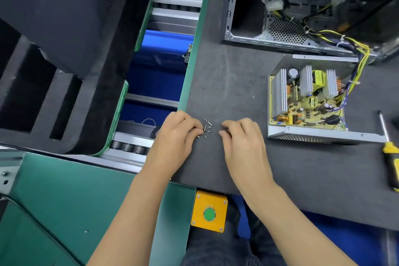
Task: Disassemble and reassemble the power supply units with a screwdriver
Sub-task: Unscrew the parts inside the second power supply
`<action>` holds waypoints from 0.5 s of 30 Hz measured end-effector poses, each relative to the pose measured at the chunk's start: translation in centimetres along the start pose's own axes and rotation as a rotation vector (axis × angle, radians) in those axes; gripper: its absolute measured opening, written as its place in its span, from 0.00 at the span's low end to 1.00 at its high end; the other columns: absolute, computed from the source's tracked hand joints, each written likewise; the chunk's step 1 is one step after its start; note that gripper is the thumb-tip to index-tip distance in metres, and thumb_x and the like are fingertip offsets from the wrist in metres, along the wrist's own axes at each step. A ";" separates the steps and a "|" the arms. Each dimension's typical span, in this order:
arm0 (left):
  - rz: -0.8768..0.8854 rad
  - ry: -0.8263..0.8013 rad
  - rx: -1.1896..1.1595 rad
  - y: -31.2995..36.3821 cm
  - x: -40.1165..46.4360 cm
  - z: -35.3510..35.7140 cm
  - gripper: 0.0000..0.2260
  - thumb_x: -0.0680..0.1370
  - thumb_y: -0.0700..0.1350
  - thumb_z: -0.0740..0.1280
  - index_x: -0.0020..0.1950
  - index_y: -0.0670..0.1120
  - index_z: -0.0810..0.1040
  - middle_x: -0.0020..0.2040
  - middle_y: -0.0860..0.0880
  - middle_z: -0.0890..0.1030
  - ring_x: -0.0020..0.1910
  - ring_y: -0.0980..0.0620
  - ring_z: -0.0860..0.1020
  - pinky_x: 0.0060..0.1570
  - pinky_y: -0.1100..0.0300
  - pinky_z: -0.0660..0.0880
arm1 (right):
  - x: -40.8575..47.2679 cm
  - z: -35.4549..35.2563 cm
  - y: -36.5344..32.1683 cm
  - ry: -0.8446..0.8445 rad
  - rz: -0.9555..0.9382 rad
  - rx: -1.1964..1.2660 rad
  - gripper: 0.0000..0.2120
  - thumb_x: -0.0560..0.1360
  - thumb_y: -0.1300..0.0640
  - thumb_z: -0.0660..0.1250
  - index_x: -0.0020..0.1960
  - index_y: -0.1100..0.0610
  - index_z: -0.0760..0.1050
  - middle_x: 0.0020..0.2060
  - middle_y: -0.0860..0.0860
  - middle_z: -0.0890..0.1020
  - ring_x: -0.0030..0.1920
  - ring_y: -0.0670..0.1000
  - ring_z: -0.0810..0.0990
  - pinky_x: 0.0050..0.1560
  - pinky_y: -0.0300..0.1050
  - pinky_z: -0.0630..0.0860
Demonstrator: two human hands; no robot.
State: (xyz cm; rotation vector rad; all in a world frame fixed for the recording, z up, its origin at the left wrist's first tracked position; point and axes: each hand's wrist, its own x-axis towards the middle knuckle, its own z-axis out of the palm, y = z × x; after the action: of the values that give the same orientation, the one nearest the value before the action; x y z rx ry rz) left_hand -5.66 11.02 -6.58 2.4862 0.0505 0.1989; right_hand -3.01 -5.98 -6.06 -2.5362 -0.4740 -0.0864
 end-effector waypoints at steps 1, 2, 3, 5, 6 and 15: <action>-0.008 -0.001 -0.024 0.0 -0.1 0.0 0.02 0.77 0.35 0.71 0.45 0.40 0.81 0.44 0.47 0.78 0.44 0.47 0.74 0.49 0.57 0.72 | 0.1 -0.1 -0.2 0.015 0.003 0.009 0.08 0.78 0.62 0.68 0.56 0.62 0.80 0.44 0.57 0.76 0.45 0.57 0.75 0.47 0.53 0.77; -0.036 0.014 -0.063 0.0 -0.2 0.0 0.03 0.78 0.35 0.70 0.46 0.41 0.81 0.44 0.50 0.78 0.44 0.50 0.74 0.48 0.60 0.71 | 0.2 -0.1 -0.4 0.032 0.000 0.024 0.09 0.78 0.61 0.68 0.57 0.62 0.80 0.44 0.57 0.76 0.45 0.57 0.75 0.47 0.52 0.77; -0.091 0.046 -0.115 0.0 -0.3 -0.2 0.04 0.78 0.36 0.69 0.46 0.44 0.80 0.44 0.53 0.78 0.43 0.54 0.74 0.48 0.64 0.71 | 0.5 -0.2 -0.6 0.042 -0.005 0.045 0.09 0.78 0.61 0.68 0.57 0.62 0.80 0.44 0.57 0.76 0.45 0.57 0.75 0.47 0.52 0.76; -0.266 0.131 -0.254 -0.1 -0.5 -0.6 0.05 0.79 0.40 0.69 0.47 0.50 0.80 0.44 0.58 0.81 0.42 0.56 0.78 0.46 0.68 0.72 | 1.2 0.0 -1.2 0.032 -0.030 0.085 0.08 0.78 0.62 0.69 0.56 0.61 0.80 0.44 0.56 0.75 0.45 0.57 0.74 0.46 0.53 0.75; -0.349 0.178 -0.330 -0.2 -0.6 -0.9 0.05 0.79 0.41 0.69 0.47 0.52 0.80 0.44 0.58 0.82 0.44 0.56 0.80 0.47 0.68 0.74 | 1.7 0.1 -1.4 0.016 -0.050 0.100 0.07 0.78 0.62 0.69 0.54 0.61 0.81 0.43 0.56 0.75 0.45 0.57 0.73 0.45 0.53 0.75; -0.490 0.273 -0.525 -0.3 -0.7 -1.8 0.10 0.76 0.39 0.73 0.48 0.55 0.82 0.43 0.56 0.84 0.43 0.57 0.81 0.47 0.64 0.78 | 4.5 1.3 -2.2 -0.244 -0.206 -0.048 0.08 0.81 0.57 0.64 0.50 0.59 0.81 0.44 0.53 0.76 0.46 0.57 0.69 0.48 0.53 0.72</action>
State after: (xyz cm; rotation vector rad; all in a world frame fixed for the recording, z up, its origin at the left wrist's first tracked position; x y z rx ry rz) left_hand -6.59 12.29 -5.38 1.8446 0.6304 0.2958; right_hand 0.34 -2.15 -5.38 -2.5485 -0.8381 0.1390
